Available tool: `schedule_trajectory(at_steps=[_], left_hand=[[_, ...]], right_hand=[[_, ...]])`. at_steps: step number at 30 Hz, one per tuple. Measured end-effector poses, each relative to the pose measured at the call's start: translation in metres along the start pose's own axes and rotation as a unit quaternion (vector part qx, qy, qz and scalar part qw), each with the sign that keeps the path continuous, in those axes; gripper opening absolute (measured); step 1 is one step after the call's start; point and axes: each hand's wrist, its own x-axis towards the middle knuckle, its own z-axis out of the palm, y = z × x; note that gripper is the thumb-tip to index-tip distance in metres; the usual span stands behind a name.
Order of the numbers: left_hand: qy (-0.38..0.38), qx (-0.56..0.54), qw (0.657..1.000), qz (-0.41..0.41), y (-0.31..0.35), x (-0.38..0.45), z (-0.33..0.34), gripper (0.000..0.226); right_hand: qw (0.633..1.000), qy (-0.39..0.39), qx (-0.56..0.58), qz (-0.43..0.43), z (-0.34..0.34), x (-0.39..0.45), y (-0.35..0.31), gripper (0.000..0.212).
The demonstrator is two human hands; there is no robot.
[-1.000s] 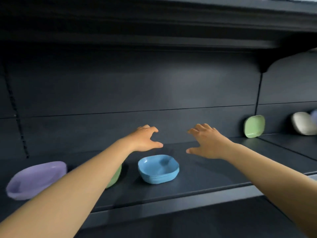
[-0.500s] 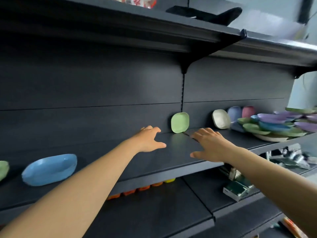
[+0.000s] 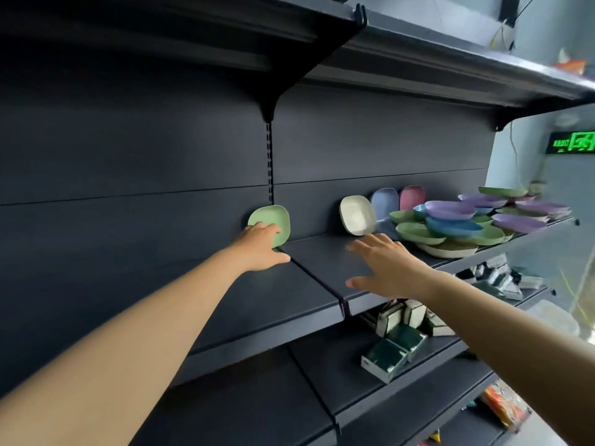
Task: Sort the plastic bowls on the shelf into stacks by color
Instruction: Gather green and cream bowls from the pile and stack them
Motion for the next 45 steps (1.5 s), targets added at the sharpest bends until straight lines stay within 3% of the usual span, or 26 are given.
schedule_trajectory(at_steps=[7,15,22,29,32,36,38,41,45], left_hand=[[0.08,0.005,0.995,-0.052,-0.021,0.112,0.002,0.066],[0.097,-0.016,0.985,-0.144,-0.047,0.194,0.024,0.074],[0.118,-0.052,0.96,-0.247,-0.066,0.232,0.058,0.049],[0.229,-0.158,0.878,-0.39,-0.067,0.246,0.095,0.029],[0.288,-0.205,0.833,-0.425,-0.06,0.247,0.108,0.024],[0.317,-0.234,0.815,-0.426,-0.051,0.244,0.111,0.019],[0.328,-0.256,0.806,-0.421,-0.047,0.242,0.11,0.018],[0.369,-0.321,0.767,-0.415,-0.038,0.237,0.106,0.02],[0.393,-0.384,0.73,-0.406,-0.029,0.223,0.092,0.025]], right_hand=[[1.0,0.012,-0.01,-0.021,0.01,0.095,0.099,0.07],[0.999,0.018,0.038,-0.012,0.034,0.206,0.194,0.074],[0.996,-0.025,0.052,-0.072,0.071,0.305,0.258,0.077],[0.989,-0.051,0.054,-0.13,0.113,0.382,0.284,0.076],[0.986,-0.031,0.012,-0.162,0.122,0.398,0.283,0.055],[0.978,-0.022,-0.031,-0.203,0.126,0.407,0.279,0.03],[0.978,-0.042,0.019,-0.206,0.124,0.411,0.279,0.026],[0.967,-0.073,0.112,-0.218,0.112,0.412,0.274,0.026],[0.949,-0.054,0.187,-0.249,0.091,0.408,0.247,0.027]])
